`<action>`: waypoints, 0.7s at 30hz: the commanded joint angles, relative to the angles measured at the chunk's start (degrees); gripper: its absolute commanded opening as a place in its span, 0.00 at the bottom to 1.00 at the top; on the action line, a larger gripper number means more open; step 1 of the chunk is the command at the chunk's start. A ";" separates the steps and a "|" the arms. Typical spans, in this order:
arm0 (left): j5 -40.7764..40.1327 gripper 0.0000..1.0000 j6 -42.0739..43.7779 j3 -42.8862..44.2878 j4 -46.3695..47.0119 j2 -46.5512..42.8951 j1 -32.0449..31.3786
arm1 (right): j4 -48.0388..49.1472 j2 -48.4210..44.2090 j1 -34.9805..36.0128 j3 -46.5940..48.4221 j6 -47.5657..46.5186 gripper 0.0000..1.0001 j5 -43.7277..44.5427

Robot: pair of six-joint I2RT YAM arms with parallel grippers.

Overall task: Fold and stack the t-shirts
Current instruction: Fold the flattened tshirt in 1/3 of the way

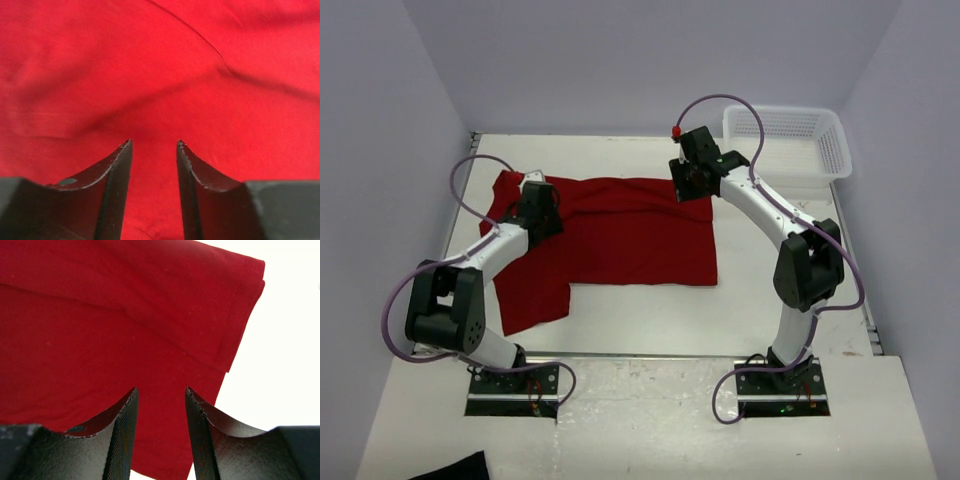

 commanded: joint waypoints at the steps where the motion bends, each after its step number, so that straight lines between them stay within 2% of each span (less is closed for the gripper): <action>1: 0.14 0.45 5.41 -1.73 6.99 -1.55 -1.97 | 0.66 0.12 0.27 1.42 -0.44 0.44 0.29; 3: -1.18 0.47 7.69 -1.39 6.91 0.02 -2.94 | 0.66 0.12 0.35 1.51 -0.44 0.44 0.29; 10: -15.67 0.46 12.36 1.51 5.33 5.04 -5.93 | 0.57 -0.14 0.27 1.42 -0.53 0.44 0.38; 15: -25.77 0.45 18.86 4.85 6.21 10.39 -8.39 | 0.48 0.21 0.35 1.68 -0.70 0.44 0.29; 21: -29.74 0.45 25.02 4.50 10.51 12.16 -9.98 | 0.39 0.38 0.35 2.03 -0.70 0.44 -0.15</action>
